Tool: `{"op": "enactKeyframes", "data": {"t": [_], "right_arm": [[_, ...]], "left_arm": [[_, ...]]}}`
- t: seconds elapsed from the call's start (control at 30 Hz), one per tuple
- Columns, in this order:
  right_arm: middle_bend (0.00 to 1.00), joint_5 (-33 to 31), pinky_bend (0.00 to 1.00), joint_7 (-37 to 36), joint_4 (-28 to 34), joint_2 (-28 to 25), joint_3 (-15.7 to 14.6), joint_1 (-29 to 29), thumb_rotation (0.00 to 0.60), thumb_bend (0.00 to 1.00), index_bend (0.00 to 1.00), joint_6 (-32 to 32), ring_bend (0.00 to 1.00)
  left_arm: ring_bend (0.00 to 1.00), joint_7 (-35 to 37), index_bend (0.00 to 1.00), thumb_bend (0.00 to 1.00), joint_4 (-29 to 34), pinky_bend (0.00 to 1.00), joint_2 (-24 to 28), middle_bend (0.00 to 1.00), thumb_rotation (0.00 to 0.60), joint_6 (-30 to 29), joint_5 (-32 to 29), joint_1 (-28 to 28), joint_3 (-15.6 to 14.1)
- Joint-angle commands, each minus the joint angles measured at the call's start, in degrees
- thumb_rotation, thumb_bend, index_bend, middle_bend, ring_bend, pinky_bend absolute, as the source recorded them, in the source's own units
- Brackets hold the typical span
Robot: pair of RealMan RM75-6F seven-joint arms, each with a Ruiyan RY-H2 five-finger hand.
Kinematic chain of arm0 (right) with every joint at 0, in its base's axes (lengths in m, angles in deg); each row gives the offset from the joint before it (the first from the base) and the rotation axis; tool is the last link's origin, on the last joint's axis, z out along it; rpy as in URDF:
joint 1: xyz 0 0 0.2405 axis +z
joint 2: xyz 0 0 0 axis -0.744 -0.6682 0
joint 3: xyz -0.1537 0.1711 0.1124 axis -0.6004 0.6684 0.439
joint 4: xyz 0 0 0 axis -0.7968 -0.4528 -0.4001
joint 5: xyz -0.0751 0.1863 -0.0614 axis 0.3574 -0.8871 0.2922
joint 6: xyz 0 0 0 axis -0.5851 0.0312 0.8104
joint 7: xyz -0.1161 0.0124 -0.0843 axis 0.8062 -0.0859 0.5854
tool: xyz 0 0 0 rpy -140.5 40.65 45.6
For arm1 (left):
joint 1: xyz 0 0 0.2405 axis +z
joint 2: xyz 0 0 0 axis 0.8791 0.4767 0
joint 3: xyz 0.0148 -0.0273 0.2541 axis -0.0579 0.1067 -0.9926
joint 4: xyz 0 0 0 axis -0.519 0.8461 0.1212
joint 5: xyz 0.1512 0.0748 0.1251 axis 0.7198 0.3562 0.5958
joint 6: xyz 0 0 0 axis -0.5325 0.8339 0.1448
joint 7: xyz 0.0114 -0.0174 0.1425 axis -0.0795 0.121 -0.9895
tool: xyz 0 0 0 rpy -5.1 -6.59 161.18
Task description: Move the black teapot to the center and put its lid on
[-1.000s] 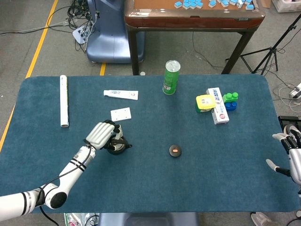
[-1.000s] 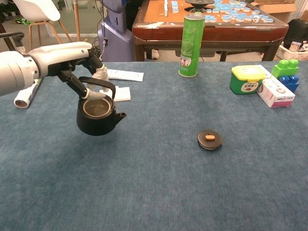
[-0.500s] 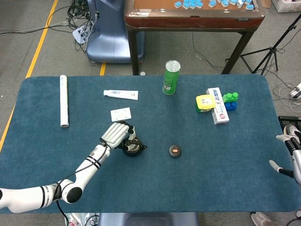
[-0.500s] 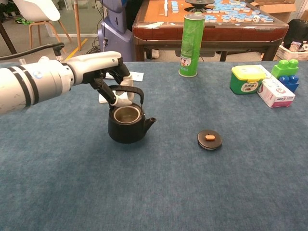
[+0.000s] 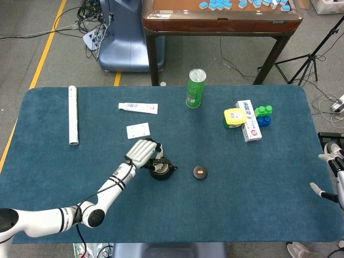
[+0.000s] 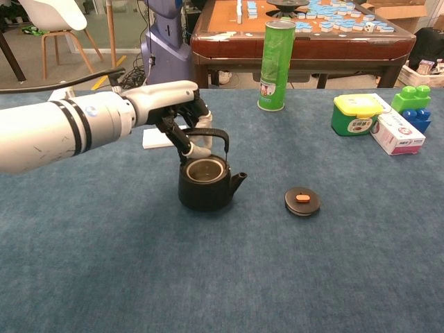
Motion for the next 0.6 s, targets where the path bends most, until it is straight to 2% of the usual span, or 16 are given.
{"op": "enactKeyframes", "data": {"t": [0.03, 0.6], "right_arm": [[0.28, 0.03, 0.18, -0.21, -0.13, -0.02, -0.03, -0.12, 0.6, 0.17, 0.28, -0.08, 0.11], [0.28, -0.12, 0.18, -1.18, -0.78, -0.06, -0.18, -1.15, 0.6, 0.17, 0.28, -0.91, 0.11]], "left_arm": [[0.36, -0.38, 0.79, 0.26, -0.17, 0.2, -0.67, 0.48, 0.6, -0.02, -0.58, -0.64, 0.27], [0.36, -2.24, 0.79, 0.26, -3.06, 0.2, -3.57, 0.48, 0.6, 0.67, -3.55, -3.32, 0.05]]}}
